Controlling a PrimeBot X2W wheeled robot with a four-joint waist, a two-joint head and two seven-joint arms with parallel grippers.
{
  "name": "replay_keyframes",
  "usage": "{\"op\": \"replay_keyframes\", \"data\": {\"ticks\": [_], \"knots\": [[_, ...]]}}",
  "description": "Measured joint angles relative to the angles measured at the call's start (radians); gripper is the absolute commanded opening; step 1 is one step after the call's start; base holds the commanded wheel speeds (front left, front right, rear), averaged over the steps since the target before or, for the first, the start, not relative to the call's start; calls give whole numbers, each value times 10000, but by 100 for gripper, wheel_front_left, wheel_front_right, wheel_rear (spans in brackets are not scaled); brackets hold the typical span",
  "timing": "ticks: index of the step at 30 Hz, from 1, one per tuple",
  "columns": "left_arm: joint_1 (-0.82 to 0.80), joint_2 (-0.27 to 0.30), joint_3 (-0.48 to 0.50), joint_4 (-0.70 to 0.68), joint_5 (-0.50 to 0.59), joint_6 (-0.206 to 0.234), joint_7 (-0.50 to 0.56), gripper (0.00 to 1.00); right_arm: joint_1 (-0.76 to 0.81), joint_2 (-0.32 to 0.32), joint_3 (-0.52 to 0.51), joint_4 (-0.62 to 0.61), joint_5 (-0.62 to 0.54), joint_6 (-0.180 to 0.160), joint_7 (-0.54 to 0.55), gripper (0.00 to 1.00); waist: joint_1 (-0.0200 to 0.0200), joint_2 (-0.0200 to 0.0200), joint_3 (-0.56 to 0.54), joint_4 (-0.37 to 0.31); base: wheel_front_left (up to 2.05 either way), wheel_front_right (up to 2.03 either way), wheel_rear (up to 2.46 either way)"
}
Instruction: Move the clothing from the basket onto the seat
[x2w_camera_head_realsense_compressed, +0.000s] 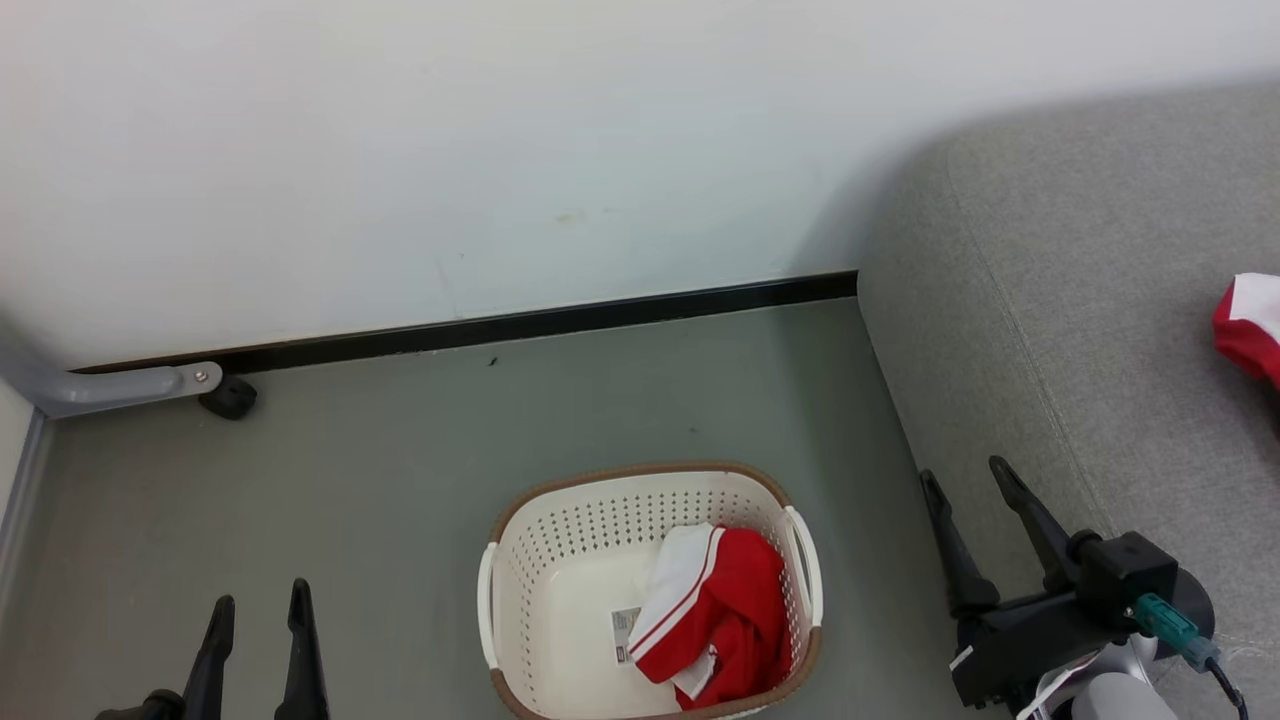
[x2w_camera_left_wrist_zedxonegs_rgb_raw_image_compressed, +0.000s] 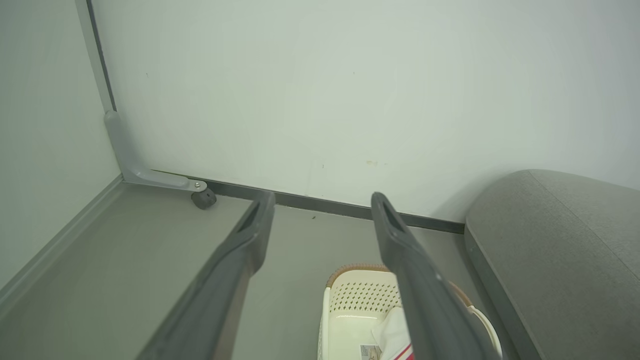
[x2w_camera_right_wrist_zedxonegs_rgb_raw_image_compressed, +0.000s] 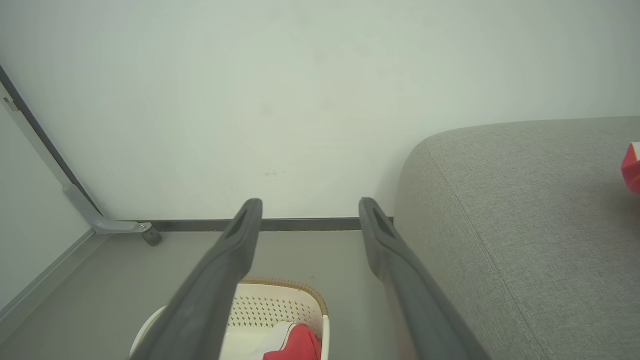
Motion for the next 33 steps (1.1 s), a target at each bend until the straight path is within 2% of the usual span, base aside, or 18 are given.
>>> {"op": "replay_keyframes", "data": {"ticks": [7,10,19,33], "knots": [[-23,-10,-119,-303,100,-65,0,100,-146,25,102,-391,-59,0,0,100,0,0,409,-268,0,0,0],[-258,180,-92,-113,71,-474,0,100,-308,48,138,-617,-73,0,0,100,0,0,634,-436,0,0,0],[-1116,88,-763,-40,257,-842,25,100,-745,90,107,-1457,-253,0,-2,100,1,0,1384,-1001,0,0,0],[-3009,546,-1402,48,717,-1262,1005,100,-941,184,393,-2086,-336,-2,-2,100,2,1,3362,-2133,0,0,0]]}}
